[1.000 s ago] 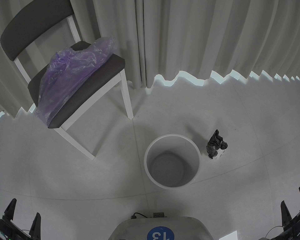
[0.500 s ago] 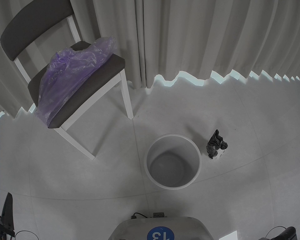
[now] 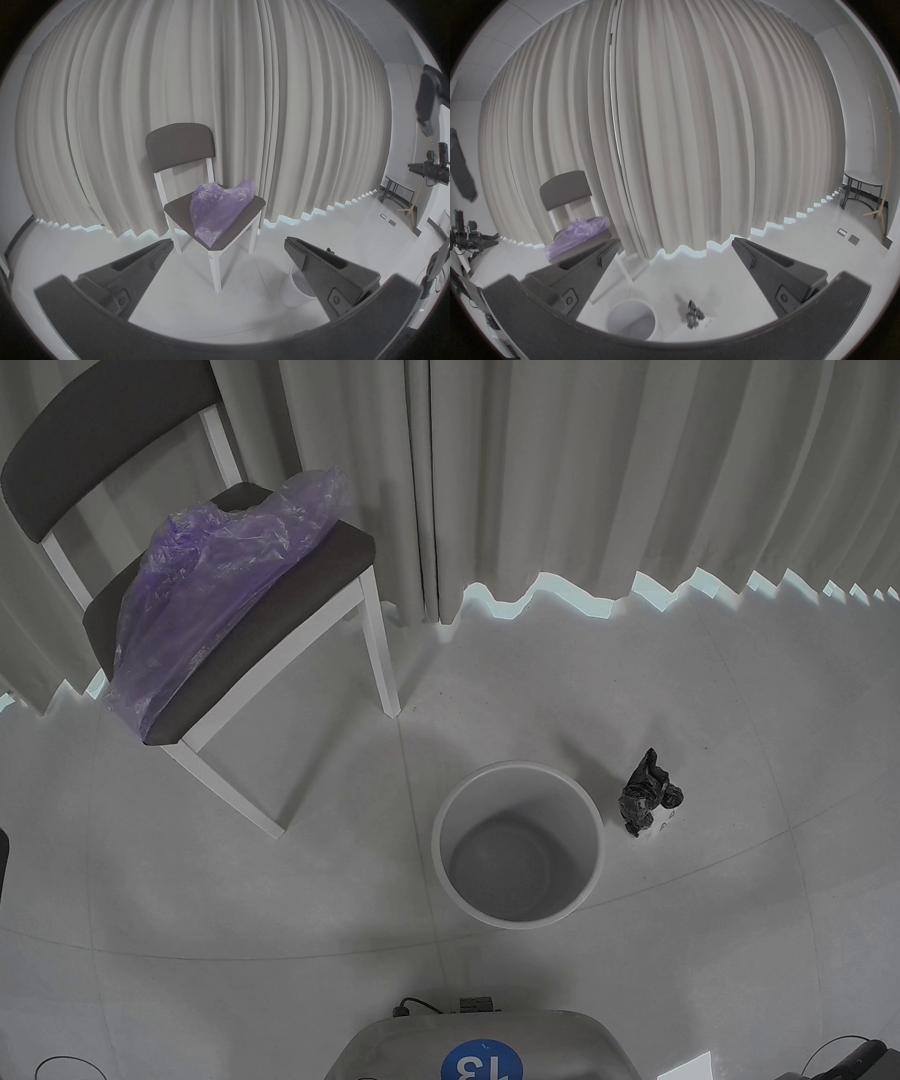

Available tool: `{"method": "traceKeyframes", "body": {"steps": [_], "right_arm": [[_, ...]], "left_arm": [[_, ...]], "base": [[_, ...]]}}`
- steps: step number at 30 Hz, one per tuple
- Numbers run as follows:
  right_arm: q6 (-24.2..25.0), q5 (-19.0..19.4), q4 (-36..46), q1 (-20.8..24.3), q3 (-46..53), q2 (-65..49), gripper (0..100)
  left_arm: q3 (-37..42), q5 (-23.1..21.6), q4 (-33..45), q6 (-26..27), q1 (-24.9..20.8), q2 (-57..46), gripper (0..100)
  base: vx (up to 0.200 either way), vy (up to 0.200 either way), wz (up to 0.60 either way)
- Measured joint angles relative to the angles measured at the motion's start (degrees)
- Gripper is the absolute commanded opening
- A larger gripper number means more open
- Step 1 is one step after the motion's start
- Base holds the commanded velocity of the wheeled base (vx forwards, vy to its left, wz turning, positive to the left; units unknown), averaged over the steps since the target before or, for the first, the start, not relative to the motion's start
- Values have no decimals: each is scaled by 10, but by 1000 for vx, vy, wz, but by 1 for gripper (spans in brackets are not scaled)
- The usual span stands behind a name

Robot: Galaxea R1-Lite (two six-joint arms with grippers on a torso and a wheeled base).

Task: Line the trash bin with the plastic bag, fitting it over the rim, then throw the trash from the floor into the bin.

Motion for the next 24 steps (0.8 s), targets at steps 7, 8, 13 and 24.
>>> {"method": "traceKeyframes", "body": {"steps": [7, 8, 13, 24], "right_arm": [[1, 0, -64, 0, 8, 75, 100], [1, 0, -66, 0, 11, 81, 100], [5, -4, -71, 0, 26, 116, 100], [63, -47, -113, 1, 16, 176, 100]], "left_arm": [[-43, 8, 0, 40, 3, 84, 100], [-47, 9, -1, 44, 3, 95, 100], [-91, 9, -3, 53, 3, 156, 100], [-192, 9, -4, 107, 2, 257, 100]], "base": [[0, 0, 0], [0, 0, 0], [0, 0, 0], [0, 0, 0]]}}
